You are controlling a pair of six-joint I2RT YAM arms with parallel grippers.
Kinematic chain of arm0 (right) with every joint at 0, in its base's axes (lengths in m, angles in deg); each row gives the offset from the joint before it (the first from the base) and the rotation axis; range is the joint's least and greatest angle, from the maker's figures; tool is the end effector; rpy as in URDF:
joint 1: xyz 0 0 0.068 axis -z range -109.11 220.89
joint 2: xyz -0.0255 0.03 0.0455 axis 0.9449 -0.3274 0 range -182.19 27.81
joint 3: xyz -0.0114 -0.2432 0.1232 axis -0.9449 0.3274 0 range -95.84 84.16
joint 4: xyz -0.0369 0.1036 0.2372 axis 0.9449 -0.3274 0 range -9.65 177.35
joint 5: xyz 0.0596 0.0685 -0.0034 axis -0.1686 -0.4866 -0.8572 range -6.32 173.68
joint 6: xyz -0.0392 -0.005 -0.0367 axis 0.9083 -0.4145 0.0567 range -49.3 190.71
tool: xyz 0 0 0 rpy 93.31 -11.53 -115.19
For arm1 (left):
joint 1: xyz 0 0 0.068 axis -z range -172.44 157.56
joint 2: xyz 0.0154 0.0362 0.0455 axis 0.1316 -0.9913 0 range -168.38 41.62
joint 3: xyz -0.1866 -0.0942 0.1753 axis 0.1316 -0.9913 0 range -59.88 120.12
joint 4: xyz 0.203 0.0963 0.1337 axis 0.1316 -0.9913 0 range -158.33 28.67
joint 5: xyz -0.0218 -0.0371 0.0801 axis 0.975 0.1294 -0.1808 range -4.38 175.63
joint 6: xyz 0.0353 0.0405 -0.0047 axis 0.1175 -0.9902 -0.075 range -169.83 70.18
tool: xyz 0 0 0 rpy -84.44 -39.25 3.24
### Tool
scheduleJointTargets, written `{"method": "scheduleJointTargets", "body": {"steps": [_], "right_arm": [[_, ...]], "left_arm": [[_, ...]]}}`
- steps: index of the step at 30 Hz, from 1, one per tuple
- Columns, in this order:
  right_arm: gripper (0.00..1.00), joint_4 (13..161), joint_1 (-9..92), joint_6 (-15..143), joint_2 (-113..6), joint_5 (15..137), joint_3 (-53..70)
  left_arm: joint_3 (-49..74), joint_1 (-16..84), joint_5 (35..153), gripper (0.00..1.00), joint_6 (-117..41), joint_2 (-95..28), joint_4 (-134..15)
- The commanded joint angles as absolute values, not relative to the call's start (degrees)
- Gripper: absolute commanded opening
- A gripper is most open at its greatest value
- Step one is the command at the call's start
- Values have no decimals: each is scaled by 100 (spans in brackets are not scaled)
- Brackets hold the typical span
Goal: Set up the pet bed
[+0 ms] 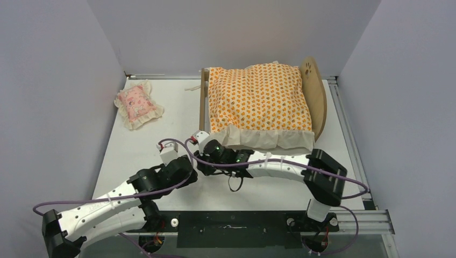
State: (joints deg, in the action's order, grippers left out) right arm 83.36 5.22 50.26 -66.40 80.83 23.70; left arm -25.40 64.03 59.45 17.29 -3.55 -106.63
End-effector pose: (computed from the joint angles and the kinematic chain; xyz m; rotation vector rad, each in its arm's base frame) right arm 0.1479 0.3315 0.2235 -0.9400 2.1811 0.8387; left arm 0.0931 -0.1123 0.2263 -0.3995 2.4151 -0.3896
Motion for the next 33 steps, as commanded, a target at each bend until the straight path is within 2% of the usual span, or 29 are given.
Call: {"method": "scheduleJointTargets", "body": {"steps": [1,4,6,8,15,20,24,27,33], "right_arm": [[16,8552,532,4534,-7618,7896,1160],[25,8524,533,4424,-8318,7769,456],[37,8516,540,4397,-8411,7740,261],[43,8520,552,4520,-8280,7783,391],[45,9274,401,6020,-6972,7519,2310],[46,9519,146,7710,-6479,6855,3154],[50,9335,146,9114,-6487,6214,3137],[51,8624,146,9964,-6951,5720,2547],[47,7963,111,10489,-7616,5262,1923]], "left_arm": [[-2237,6355,5149,52,1948,92,-11403],[-2256,6346,4954,52,2058,375,-11635],[-2261,6338,4840,52,2126,515,-11793],[-2263,6330,4722,53,2226,642,-11940],[-2296,6044,4664,54,1984,774,-11889],[-2314,5153,5505,54,1013,511,-11216],[-2304,4272,6457,57,263,192,-10705],[-2269,3716,7020,58,-164,-92,-10492],[-2212,3047,7618,59,-674,-413,-10220]]}}
